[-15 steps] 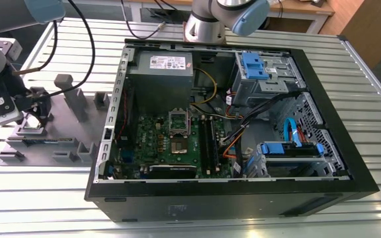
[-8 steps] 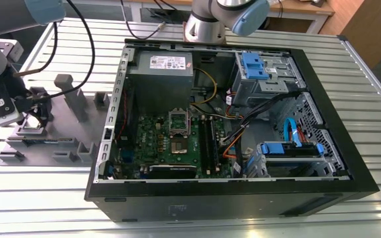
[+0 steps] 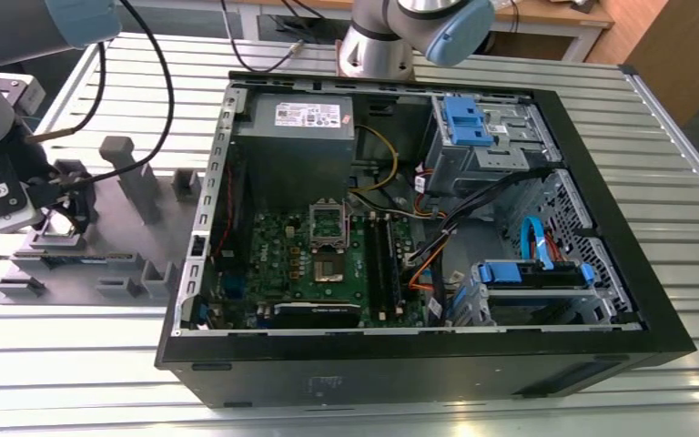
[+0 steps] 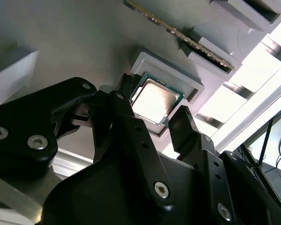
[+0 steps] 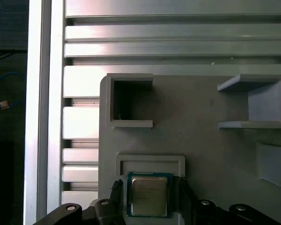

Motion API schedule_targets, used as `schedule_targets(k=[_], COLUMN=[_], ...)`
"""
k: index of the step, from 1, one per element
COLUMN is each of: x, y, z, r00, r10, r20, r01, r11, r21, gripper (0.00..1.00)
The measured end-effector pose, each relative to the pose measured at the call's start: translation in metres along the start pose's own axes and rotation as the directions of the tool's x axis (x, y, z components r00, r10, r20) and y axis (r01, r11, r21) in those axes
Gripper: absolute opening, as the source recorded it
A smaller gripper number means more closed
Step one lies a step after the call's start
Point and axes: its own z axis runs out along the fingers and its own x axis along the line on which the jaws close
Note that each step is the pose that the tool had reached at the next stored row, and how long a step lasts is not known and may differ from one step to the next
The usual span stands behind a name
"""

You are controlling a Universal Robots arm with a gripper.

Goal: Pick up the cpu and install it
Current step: 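Pick up the cpu and move it towards the insertion slot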

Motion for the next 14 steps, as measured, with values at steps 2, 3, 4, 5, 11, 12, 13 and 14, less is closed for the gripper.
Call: schedule_targets(k=[2, 3, 4, 5, 11, 12, 13, 14], x=[0.0000, 0.0000, 0.0000, 0.0000, 0.0000, 0.0000, 0.0000, 0.0000], y=[0.0000, 0.0000, 0.0000, 0.0000, 0.0001, 0.0001, 0.0000, 0.0001], z=[0.0004, 0.0006, 0.0006, 0.0007, -0.0004, -0.0004, -0.0005, -0.0004], r00=[1.0000, 1.0000, 1.0000, 1.0000, 1.0000, 1.0000, 1.0000, 1.0000], r10=[0.000, 0.000, 0.000, 0.000, 0.000, 0.000, 0.000, 0.000], r20=[-0.0001, 0.0000, 0.0000, 0.0000, 0.0002, 0.0003, 0.0002, 0.0015], r01=[0.000, 0.000, 0.000, 0.000, 0.000, 0.000, 0.000, 0.000], r11=[1.0000, 1.0000, 1.0000, 1.0000, 1.0000, 1.0000, 1.0000, 1.0000], r21=[0.0001, 0.0000, 0.0000, 0.0000, 0.0011, 0.0015, 0.0017, 0.0025], gripper=[0.59, 0.59, 0.59, 0.59, 0.59, 0.59, 0.59, 0.59])
